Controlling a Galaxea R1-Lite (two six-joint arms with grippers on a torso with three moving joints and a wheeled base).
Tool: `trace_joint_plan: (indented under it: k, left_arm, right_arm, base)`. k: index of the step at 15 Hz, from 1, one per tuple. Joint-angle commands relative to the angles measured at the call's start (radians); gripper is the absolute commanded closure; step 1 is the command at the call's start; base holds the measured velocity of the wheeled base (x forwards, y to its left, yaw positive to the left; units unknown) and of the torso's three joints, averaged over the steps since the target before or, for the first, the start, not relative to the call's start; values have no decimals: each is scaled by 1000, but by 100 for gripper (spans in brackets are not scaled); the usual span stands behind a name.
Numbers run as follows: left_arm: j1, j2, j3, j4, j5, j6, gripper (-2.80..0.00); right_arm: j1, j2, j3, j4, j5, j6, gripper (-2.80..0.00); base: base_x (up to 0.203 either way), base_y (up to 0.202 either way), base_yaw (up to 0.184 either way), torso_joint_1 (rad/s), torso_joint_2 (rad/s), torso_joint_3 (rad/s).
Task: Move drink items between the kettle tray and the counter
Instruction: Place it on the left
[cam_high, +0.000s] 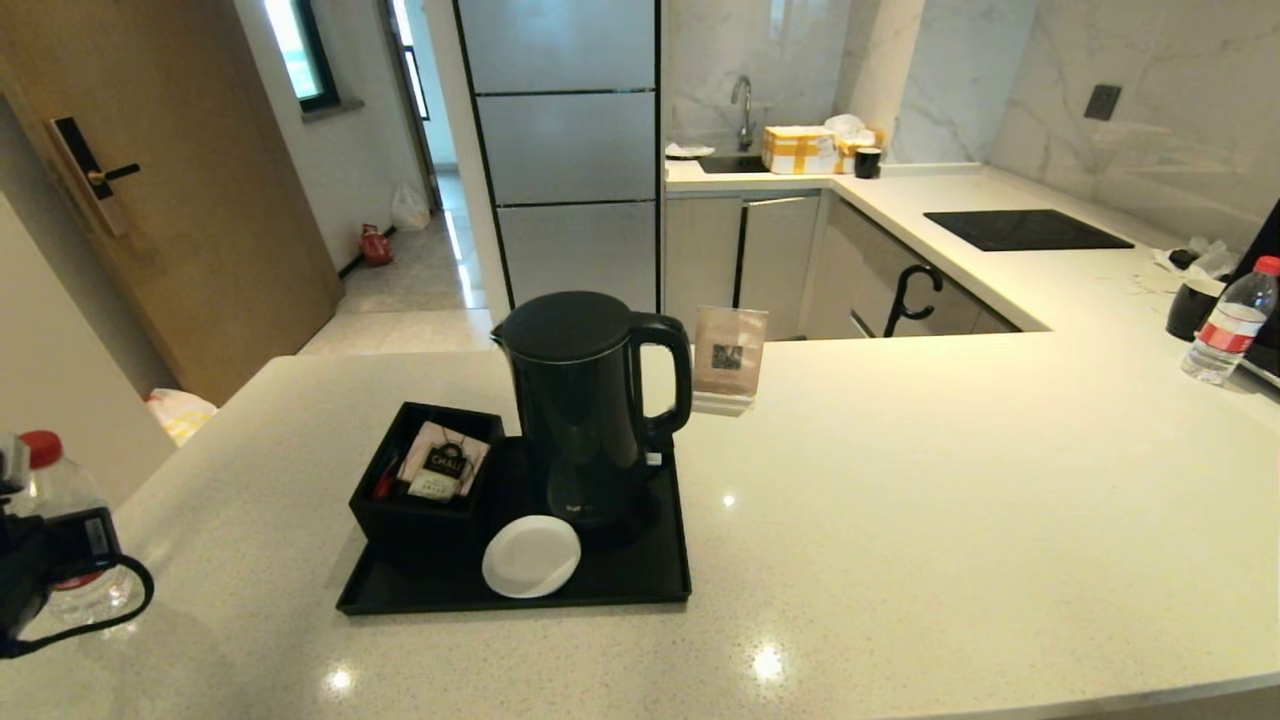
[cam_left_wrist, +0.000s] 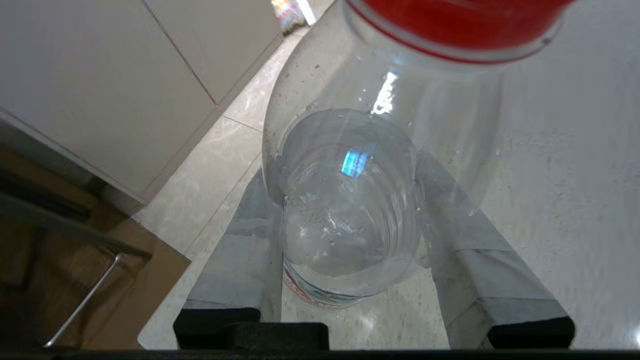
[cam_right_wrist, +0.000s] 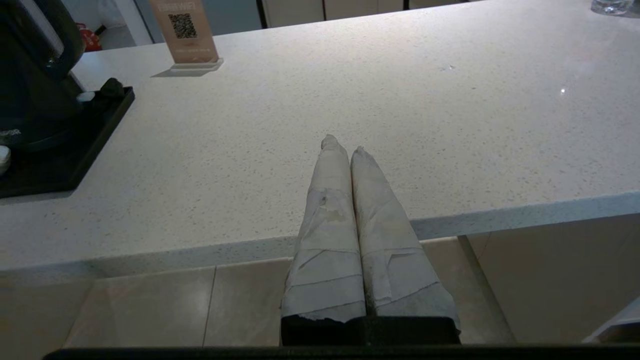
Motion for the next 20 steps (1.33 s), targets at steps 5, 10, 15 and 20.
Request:
trace_joint_plan:
  k: [5,10,15,20]
  left_arm:
    - [-77,-98,-174,330,53,-153,0]
    - [-79,-39,-165,332,37,-217,0]
    - [-80,-28,-148,327,22,-245,0]
    - [-90,-34,-120,278,22,-253,0]
  right_arm:
    - [0,0,0,-1,0,-1,0]
    - [0,0,0,-1,0,-1,0]
    - [0,0,0,-1,0,1,0]
    - [0,0,0,-1,0,1,0]
  base:
    - [0,0,0,0,0,0]
    - [0,0,0,0,0,0]
    - [0,0,0,0,0,0]
    - [0,0,0,0,0,0]
